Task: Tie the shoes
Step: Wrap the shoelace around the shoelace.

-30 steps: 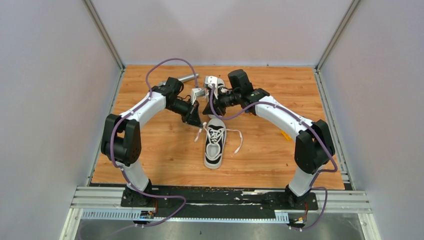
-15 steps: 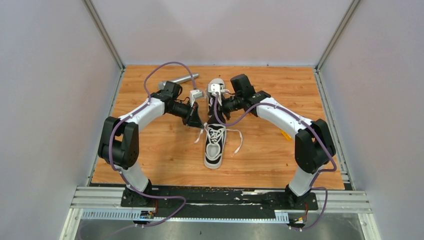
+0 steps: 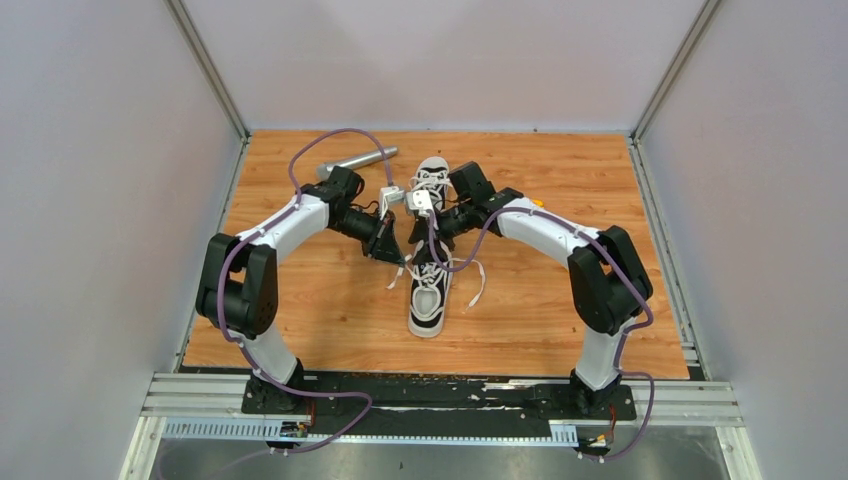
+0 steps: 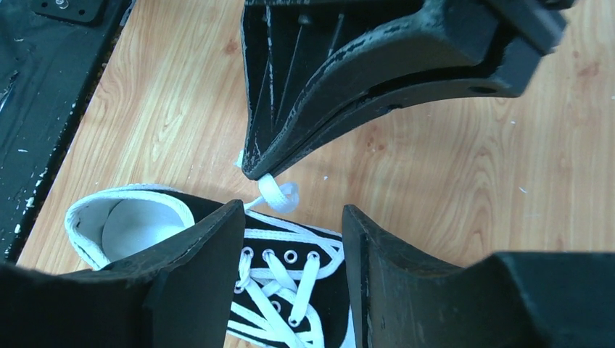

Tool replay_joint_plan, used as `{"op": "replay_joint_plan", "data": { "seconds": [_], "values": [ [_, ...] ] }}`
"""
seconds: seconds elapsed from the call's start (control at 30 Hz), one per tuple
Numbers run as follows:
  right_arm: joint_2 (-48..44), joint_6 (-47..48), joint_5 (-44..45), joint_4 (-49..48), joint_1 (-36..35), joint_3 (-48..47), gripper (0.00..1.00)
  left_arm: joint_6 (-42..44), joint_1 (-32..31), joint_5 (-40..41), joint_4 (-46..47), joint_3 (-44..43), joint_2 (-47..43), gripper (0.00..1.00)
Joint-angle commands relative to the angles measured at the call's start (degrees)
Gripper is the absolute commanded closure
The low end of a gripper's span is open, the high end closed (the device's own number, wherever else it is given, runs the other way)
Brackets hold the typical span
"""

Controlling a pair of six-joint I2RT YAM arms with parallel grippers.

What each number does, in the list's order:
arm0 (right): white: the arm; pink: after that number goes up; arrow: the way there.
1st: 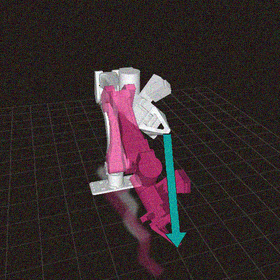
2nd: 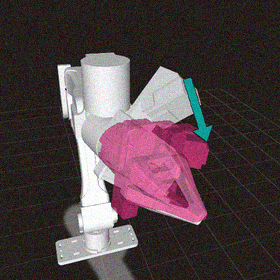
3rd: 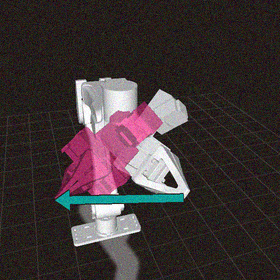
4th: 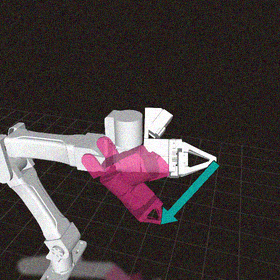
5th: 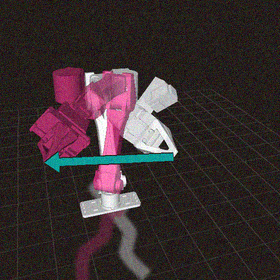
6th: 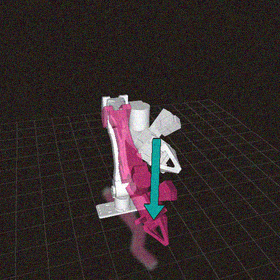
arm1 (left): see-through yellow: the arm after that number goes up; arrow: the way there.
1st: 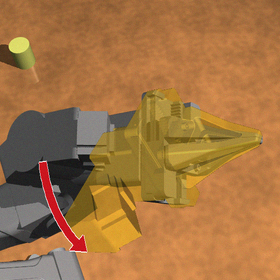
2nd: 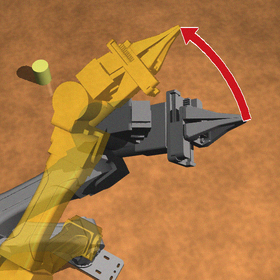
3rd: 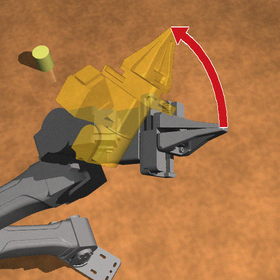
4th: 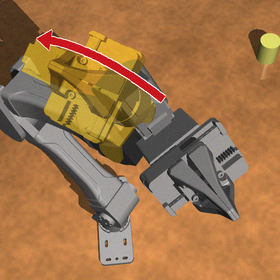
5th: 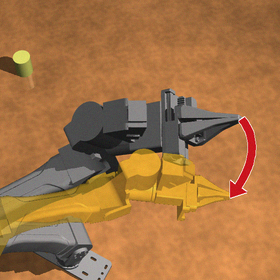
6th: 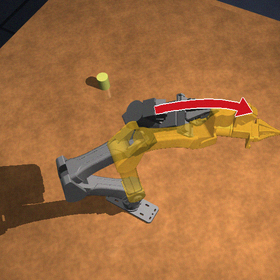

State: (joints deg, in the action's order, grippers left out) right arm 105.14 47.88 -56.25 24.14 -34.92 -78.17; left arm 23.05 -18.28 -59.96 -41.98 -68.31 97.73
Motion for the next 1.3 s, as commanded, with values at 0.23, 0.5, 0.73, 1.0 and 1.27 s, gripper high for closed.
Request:
{"op": "replay_joint_plan", "data": {
  "seconds": [0.23, 0.5, 0.73, 1.0, 1.27],
  "values": [
    [2.93, 0.16, -2.89, 0.49, -2.43, -3.68, 0.56, 6.62, -0.09, -2.44, -6.67, -4.43, -3.14, 0.96],
    [1.92, -1.65, 0.80, 0.85, -2.44, -3.15, 0.90, 6.57, 0.19, -1.93, -6.60, -3.92, -3.71, 0.96],
    [-1.69, -2.99, 6.06, 3.07, -1.80, -5.21, 1.00, 4.47, 0.44, 2.91, -1.09, -0.60, -3.93, 0.99],
    [-1.25, -7.70, 8.77, 7.94, -1.91, -9.88, 1.00, 0.04, -0.44, 1.98, 6.71, 0.82, -2.16, 1.00],
    [-0.23, -8.16, 9.41, 9.01, -1.83, -8.04, 0.92, 0.26, -0.59, 1.60, 7.82, 1.69, -6.26, 1.00]
  ]
}}
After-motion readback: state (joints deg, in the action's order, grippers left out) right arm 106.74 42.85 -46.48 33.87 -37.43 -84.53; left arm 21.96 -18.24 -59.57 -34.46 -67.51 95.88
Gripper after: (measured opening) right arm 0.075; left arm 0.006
